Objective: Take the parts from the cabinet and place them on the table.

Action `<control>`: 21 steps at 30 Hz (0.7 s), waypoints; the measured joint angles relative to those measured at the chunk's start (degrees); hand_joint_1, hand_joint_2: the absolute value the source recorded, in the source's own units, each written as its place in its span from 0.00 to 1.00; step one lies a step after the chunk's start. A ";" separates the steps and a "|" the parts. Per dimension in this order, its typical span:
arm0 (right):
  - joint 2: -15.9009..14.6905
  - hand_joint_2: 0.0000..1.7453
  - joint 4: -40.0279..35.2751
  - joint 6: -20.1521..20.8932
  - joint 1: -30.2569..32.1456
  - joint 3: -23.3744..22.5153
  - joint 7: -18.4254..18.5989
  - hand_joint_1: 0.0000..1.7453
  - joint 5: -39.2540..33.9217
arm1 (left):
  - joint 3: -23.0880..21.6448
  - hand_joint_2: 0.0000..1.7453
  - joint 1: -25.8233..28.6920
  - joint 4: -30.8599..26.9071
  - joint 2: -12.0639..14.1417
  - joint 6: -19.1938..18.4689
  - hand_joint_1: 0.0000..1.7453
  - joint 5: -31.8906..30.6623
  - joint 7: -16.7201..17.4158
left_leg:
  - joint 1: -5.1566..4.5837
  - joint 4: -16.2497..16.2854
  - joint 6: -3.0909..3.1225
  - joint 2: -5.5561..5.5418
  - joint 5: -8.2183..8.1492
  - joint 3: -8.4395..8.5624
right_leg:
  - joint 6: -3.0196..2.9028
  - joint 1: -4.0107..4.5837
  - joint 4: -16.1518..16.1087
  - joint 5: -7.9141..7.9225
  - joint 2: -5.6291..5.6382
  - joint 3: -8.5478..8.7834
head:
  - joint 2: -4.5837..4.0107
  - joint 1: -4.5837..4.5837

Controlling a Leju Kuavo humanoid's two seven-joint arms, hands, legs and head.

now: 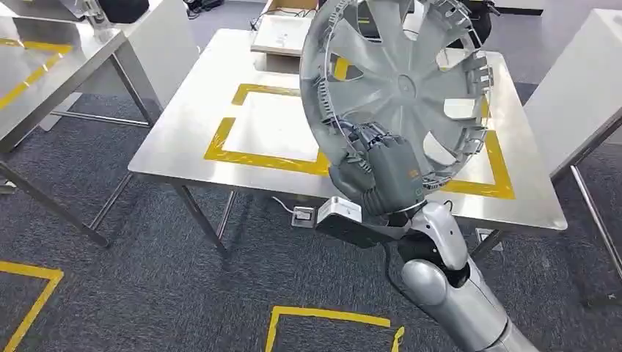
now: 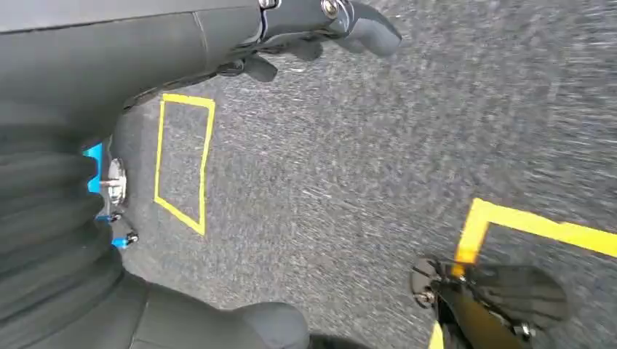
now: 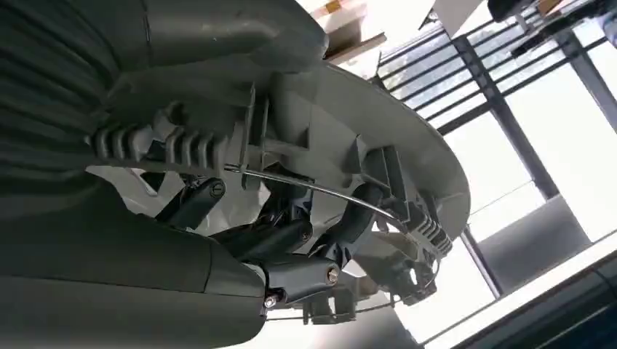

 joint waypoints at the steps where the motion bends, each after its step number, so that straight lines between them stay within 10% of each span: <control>1: 0.00 1.00 0.80 0.57 -0.85 -0.02 0.07 1.00 -0.57 | 0.00 1.00 -0.07 0.02 0.00 -0.05 0.00 -0.18 -0.04 | 0.32 4.06 -0.31 0.07 -1.38 -2.84 | -0.08 -0.08 0.00 -0.35 0.00 0.29 | 0.00 0.04; 4: -0.02 1.00 4.23 2.85 -3.44 -0.11 1.21 1.00 -1.90 | 0.00 1.00 0.08 0.02 0.02 -0.26 0.00 -0.77 0.15 | 1.09 9.98 -1.35 0.29 -6.03 -8.74 | 0.16 -0.35 0.00 -1.81 0.05 2.00 | 0.00 0.04; 6: -0.02 1.00 7.62 4.27 -5.49 -0.39 2.06 1.00 -2.45 | -0.02 1.00 0.08 0.02 0.09 -0.72 0.00 -1.01 0.07 | 1.42 3.99 -1.76 0.46 -2.23 -7.70 | 0.58 -0.64 0.03 -2.69 0.09 3.48 | 0.00 0.02; 8: -0.02 1.00 11.56 5.60 -8.04 -0.72 2.36 1.00 -2.75 | -0.13 1.00 0.08 0.02 0.20 -1.73 0.00 -1.53 -0.52 | 1.72 -5.70 -1.96 0.69 6.37 -5.17 | 1.24 -0.89 0.04 -3.82 0.05 4.51 | 0.00 -0.11; 13: -0.54 1.00 26.51 8.02 -17.51 -1.31 3.21 1.00 -3.91 | -1.11 1.00 -0.41 0.02 0.20 -2.86 0.00 -3.76 -0.59 | 1.52 -7.76 0.02 0.82 8.11 -4.76 | 3.08 -0.76 -0.11 -5.21 0.29 5.44 | 0.00 -0.33; 15: -1.12 1.00 34.91 7.69 -22.41 -1.57 2.53 1.00 -4.11 | -1.75 1.00 -1.23 0.02 0.20 -3.02 0.00 -4.46 -0.04 | 1.59 -8.15 -0.13 0.35 8.32 -4.81 | 0.69 -0.58 -0.52 -4.53 0.27 5.34 | 0.00 -0.02; 21: -1.49 1.00 55.82 7.15 -31.25 -2.14 4.83 1.00 -3.26 | -3.15 1.00 -2.13 0.02 0.22 -3.24 0.00 -5.16 0.13 | 1.32 -8.06 0.90 -0.64 7.77 -4.80 | 0.56 -0.68 -1.96 -4.78 -0.16 6.34 | 0.00 0.33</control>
